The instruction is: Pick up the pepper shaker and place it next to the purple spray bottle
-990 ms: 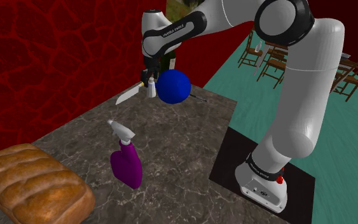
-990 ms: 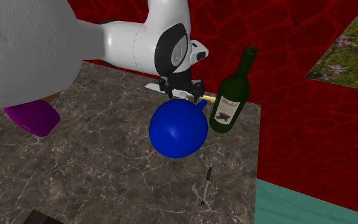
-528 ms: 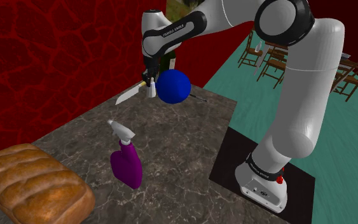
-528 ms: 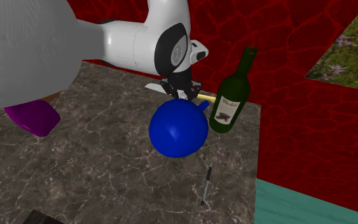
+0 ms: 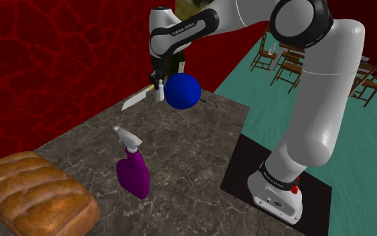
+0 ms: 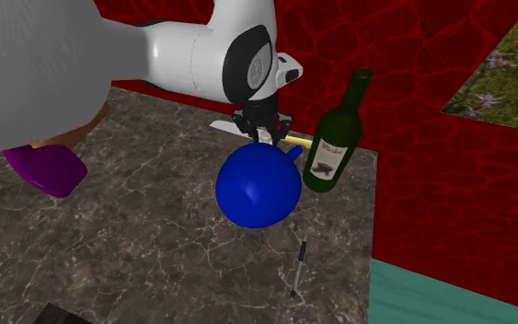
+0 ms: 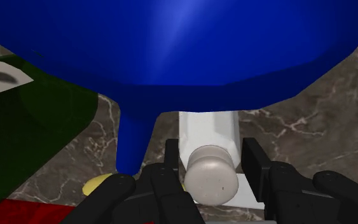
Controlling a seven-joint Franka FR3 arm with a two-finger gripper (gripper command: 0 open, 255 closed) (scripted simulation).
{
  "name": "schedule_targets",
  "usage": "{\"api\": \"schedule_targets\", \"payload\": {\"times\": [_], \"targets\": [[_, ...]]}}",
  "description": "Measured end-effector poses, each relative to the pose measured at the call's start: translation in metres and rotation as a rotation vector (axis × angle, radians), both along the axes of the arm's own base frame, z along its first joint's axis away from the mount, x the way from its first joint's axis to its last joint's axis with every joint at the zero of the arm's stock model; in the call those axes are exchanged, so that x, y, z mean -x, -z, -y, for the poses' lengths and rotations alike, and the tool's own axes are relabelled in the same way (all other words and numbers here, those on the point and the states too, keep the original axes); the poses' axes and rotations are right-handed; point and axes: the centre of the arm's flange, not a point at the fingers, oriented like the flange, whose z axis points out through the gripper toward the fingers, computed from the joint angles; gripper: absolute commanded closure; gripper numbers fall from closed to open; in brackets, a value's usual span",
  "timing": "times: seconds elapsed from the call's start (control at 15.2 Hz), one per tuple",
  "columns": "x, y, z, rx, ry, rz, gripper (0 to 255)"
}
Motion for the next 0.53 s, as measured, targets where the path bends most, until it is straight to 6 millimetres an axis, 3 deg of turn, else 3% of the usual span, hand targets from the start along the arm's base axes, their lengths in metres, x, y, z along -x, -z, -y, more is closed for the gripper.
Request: {"api": "schedule_targets", "payload": {"times": [0.53], "targets": [[0.001,-0.041,-0.001,0.0,0.0,0.0,255]]}}
